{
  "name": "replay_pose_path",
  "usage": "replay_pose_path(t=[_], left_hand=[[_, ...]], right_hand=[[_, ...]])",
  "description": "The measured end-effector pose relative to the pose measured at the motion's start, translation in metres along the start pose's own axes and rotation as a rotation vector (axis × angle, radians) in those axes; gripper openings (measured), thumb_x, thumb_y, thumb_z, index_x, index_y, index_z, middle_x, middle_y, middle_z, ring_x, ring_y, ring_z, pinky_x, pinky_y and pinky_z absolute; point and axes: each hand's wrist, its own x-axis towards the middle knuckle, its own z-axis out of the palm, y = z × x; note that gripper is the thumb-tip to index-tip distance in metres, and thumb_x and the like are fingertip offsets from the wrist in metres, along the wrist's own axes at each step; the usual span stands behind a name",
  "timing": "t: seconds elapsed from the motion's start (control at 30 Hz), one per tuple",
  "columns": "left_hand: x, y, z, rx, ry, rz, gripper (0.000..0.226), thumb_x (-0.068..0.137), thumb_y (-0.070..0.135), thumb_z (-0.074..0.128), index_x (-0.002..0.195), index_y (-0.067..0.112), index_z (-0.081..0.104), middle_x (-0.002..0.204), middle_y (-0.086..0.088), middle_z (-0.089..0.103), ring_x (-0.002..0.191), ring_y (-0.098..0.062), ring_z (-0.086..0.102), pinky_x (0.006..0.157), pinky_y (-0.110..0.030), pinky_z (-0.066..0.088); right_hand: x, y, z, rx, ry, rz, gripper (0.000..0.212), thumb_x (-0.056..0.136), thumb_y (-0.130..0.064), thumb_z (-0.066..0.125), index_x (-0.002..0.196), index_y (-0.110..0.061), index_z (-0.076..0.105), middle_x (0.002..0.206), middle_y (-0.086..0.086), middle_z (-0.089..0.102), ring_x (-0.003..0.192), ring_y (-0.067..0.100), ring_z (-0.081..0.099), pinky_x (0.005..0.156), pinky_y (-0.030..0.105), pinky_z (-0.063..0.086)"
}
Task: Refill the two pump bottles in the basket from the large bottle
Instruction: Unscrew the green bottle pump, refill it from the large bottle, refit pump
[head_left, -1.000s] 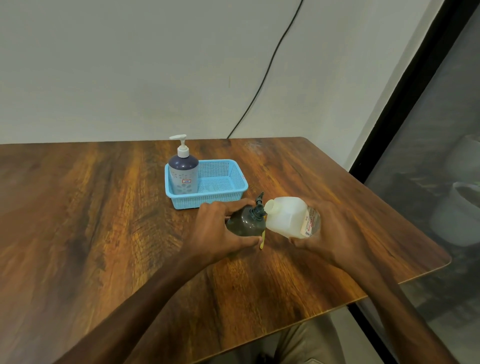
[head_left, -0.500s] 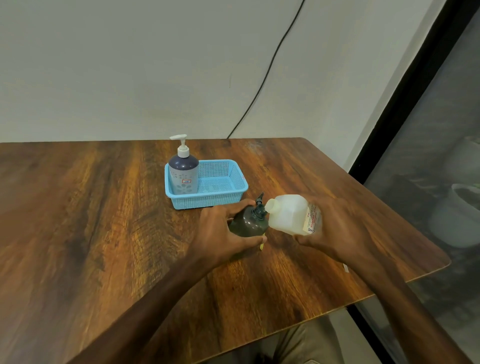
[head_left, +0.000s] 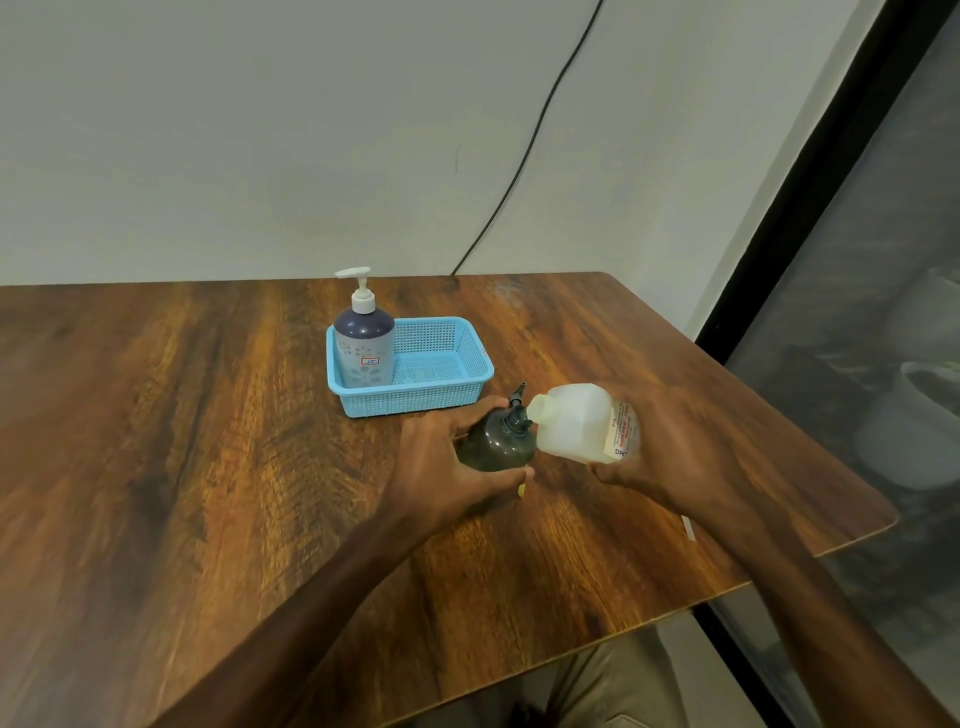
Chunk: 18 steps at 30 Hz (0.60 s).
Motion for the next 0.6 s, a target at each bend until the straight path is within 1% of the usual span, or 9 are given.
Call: replay_pose_path(t=[0.07,0.17,0.27,0.37,0.47,0.6], left_hand=[[-0.0009,-0.0001,-0.0002,-0.007,0.003,0.01,0.068,0.065,0.041,0.093,0.126,0.036,0.064,0.113,0.036,0.06,0.11,0.017,0.057,0.091,-0.008,0.049],[-0.0011,-0.0012,0.0,0.001,0.006,0.025,0.069,0.064,0.047,0.09,0.128,0.034,0.065,0.114,0.032,0.062,0.111,0.014,0.058,0.094,-0.015,0.052],[-0.0018,-0.0021,0.0003,-0.007,-0.003,0.037,0.07,0.063,0.053,0.085,0.128,0.036,0.065,0.113,0.033,0.062,0.11,0.012,0.06,0.093,-0.017,0.054],[-0.0019,-0.0036,0.0011,-0.003,0.007,0.04,0.071,0.063,0.053,0.085,0.129,0.034,0.065,0.113,0.035,0.061,0.11,0.014,0.059,0.092,-0.014,0.053],[-0.0019,-0.004,0.0017,-0.005,0.013,0.046,0.069,0.065,0.047,0.089,0.127,0.039,0.061,0.111,0.042,0.055,0.108,0.02,0.056,0.09,-0.009,0.051],[-0.0016,-0.0049,0.0017,-0.004,0.013,0.054,0.068,0.065,0.048,0.088,0.127,0.038,0.062,0.111,0.042,0.055,0.108,0.019,0.057,0.09,-0.007,0.049]], right_hand=[[0.0008,0.0005,0.0,-0.004,-0.009,-0.008,0.072,0.061,-0.04,0.087,0.126,-0.023,0.06,0.115,-0.002,0.066,0.103,0.019,0.062,0.085,0.032,0.052],[0.0013,-0.0022,-0.0014,-0.007,-0.008,-0.013,0.072,0.062,-0.038,0.087,0.126,-0.022,0.061,0.116,-0.001,0.066,0.103,0.018,0.061,0.085,0.032,0.052],[0.0013,-0.0042,-0.0022,-0.011,-0.006,-0.015,0.072,0.062,-0.038,0.088,0.126,-0.021,0.061,0.115,-0.001,0.066,0.103,0.018,0.062,0.085,0.031,0.051],[0.0015,-0.0039,-0.0017,-0.018,-0.024,-0.018,0.071,0.062,-0.039,0.087,0.126,-0.022,0.061,0.115,-0.001,0.066,0.103,0.019,0.062,0.086,0.033,0.052],[0.0017,-0.0039,-0.0027,-0.031,-0.016,-0.021,0.072,0.061,-0.038,0.087,0.126,-0.02,0.061,0.116,0.0,0.066,0.104,0.02,0.062,0.086,0.033,0.051],[0.0016,-0.007,-0.0042,-0.018,-0.018,-0.02,0.072,0.062,-0.036,0.088,0.126,-0.019,0.061,0.116,0.001,0.066,0.104,0.02,0.062,0.087,0.036,0.053]])
